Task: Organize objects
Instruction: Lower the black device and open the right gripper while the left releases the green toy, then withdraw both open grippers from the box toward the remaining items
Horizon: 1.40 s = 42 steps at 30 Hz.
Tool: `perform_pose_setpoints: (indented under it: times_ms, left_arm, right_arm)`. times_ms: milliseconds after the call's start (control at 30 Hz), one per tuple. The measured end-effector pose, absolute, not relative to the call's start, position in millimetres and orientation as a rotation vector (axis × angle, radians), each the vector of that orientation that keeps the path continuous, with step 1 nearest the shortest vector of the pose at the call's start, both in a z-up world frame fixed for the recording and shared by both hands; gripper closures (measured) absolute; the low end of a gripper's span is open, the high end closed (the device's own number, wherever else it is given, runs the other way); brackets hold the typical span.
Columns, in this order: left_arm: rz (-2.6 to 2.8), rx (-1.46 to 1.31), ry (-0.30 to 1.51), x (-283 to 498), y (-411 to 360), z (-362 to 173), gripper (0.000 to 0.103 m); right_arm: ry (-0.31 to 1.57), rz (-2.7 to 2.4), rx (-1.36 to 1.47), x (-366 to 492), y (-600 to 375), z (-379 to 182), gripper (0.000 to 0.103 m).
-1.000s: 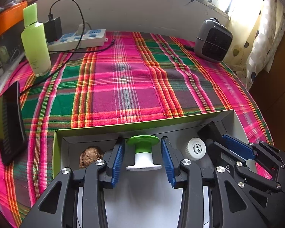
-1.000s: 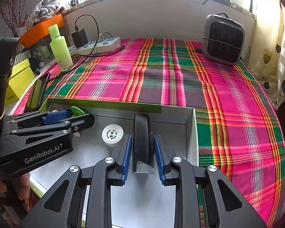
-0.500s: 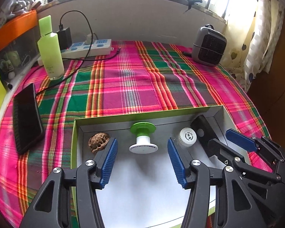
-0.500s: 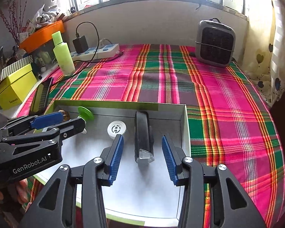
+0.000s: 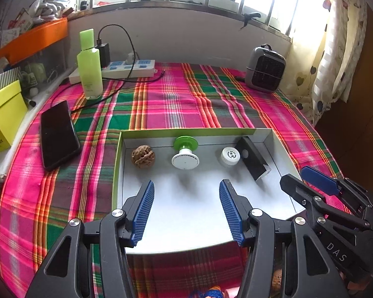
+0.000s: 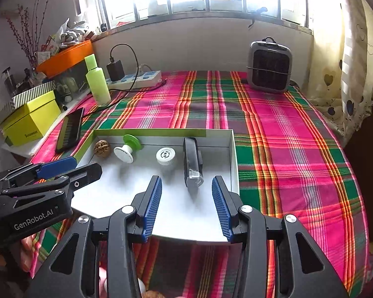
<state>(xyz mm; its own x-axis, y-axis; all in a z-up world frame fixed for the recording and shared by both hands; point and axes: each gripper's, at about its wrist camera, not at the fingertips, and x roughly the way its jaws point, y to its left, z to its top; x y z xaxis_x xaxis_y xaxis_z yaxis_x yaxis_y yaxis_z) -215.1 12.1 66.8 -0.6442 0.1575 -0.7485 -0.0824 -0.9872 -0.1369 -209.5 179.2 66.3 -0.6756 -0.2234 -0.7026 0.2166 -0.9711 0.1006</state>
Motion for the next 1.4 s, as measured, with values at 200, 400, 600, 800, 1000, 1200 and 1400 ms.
perform_pose_setpoints:
  times_ms: [200,400,600,800,1000,1200,1400]
  left_arm:
    - [2.765,-1.244,-0.107,-188.9,9.3,66.4,0.049]
    - [2.807,-1.215,-0.052,-166.0,6.2,68.3,0.049]
    - [2.815,-1.223,-0.036,-153.6,0.7,64.6,0.049]
    - [2.822,-1.219,-0.04,-142.1,-5.8,61.8,0.049]
    - [2.808,-1.199,-0.062,-127.4,-17.7,58.2,0.049]
    - [2.785,-1.217,-0.139,-112.2,-43.3,47.7,0.049]
    - [2.76,-1.245,-0.189,-102.3,-63.9,33.4,0.047]
  right_arm:
    - [-0.006,-2.682,1.097,-186.0,180.2,69.4,0.06]
    - [0.011,-2.687,1.072,-166.9,180.2,69.4,0.06]
    - [0.028,-2.687,1.087,-152.7,180.2,62.0,0.06]
    - [-0.013,-2.689,1.089,-143.6,185.6,60.1,0.06]
    - [-0.006,-2.677,1.1,-132.4,186.7,54.6,0.06]
    - [-0.046,-2.688,1.123,-122.6,199.3,50.1,0.059]
    - [-0.069,-2.679,1.133,-114.8,207.5,46.8,0.052]
